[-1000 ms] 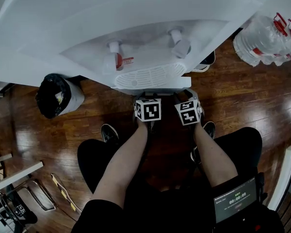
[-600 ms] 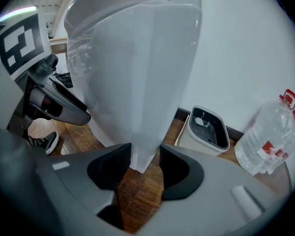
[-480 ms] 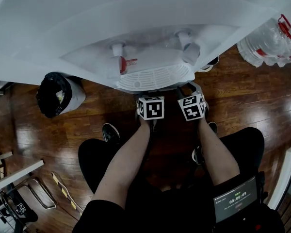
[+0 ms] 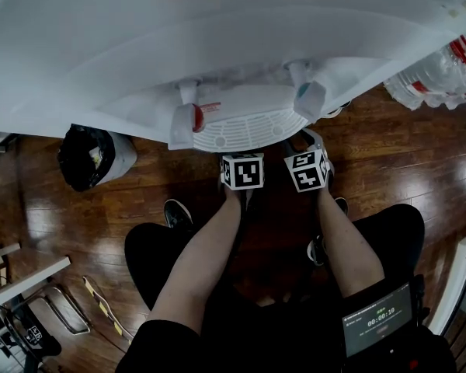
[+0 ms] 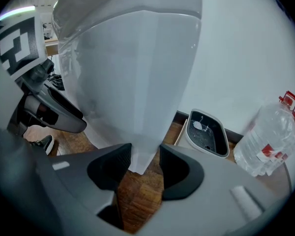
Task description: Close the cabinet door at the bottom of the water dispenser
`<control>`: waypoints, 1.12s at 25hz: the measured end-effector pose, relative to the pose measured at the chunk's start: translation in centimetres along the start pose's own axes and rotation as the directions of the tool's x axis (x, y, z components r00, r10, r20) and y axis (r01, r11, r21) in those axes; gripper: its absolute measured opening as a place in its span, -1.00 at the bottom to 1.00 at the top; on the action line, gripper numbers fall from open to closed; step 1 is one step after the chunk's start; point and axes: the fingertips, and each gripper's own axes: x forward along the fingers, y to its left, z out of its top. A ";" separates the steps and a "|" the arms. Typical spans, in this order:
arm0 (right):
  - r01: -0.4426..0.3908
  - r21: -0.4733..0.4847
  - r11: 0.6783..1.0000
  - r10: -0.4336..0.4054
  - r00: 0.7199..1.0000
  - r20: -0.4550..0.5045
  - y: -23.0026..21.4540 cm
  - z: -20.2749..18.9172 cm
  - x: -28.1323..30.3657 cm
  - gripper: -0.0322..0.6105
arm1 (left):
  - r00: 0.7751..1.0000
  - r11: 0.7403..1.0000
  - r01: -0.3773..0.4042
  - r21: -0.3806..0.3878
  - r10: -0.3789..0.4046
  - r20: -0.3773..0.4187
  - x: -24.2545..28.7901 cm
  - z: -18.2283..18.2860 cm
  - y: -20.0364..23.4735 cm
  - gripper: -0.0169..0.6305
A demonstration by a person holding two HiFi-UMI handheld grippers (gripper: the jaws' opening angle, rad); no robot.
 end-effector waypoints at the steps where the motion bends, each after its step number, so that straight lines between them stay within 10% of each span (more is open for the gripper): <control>1: 0.000 0.001 1.000 0.000 1.000 0.002 -0.1 0.1 0.0 -0.33 | 1.000 1.000 -0.002 0.011 0.002 0.000 0.0 0.1 0.0 -0.37; 28: -0.035 0.207 0.978 -0.033 0.948 0.316 3.8 4.0 -12.0 -0.56 | 0.948 0.991 -0.009 0.137 -0.035 0.315 -11.5 1.5 -3.5 -0.47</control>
